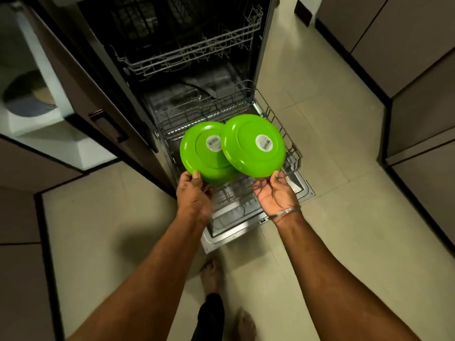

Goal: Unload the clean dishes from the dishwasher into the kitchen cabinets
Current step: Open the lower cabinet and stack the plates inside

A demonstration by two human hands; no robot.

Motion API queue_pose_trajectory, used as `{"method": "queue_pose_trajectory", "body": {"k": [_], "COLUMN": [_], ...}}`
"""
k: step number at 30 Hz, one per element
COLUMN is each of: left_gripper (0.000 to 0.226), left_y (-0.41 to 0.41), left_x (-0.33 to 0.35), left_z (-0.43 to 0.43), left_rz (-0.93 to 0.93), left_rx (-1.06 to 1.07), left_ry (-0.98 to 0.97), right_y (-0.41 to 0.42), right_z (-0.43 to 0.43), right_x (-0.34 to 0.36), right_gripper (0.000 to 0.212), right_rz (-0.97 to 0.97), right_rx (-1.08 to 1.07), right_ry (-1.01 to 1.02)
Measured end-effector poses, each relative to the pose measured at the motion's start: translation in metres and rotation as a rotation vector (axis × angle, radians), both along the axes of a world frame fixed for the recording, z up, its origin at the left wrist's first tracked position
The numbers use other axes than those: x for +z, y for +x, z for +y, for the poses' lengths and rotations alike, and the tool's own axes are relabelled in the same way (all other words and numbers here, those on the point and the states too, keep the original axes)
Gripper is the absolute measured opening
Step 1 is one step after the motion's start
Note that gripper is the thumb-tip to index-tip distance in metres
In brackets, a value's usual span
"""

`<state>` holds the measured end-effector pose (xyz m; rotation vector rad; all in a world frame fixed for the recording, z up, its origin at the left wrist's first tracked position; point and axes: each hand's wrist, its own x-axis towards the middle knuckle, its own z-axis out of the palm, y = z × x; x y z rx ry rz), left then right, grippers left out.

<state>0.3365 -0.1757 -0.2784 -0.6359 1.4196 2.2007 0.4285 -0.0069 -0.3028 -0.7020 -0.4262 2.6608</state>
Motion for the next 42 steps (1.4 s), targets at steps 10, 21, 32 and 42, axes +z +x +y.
{"method": "queue_pose_trajectory", "body": {"k": [10, 21, 32, 42], "left_gripper": [0.021, 0.021, 0.02, 0.022], "left_y": [0.078, 0.071, -0.014, -0.128], "left_x": [0.001, -0.016, -0.003, 0.005], "left_z": [-0.13, -0.332, -0.466, -0.471], "left_rz": [-0.034, -0.096, -0.038, 0.002], "left_rx": [-0.028, 0.149, 0.319, 0.334], "left_ry": [-0.07, -0.11, -0.034, -0.006], "right_y": [0.096, 0.073, -0.057, -0.21], "right_z": [-0.083, -0.266, -0.406, -0.436], "right_x": [-0.003, -0.035, -0.018, 0.004], "right_gripper": [0.057, 0.054, 0.057, 0.055], "right_rz": [-0.078, -0.158, -0.126, -0.003], "right_rx": [0.172, 0.422, 0.489, 0.404], "right_ry": [0.008, -0.085, -0.086, -0.059]}}
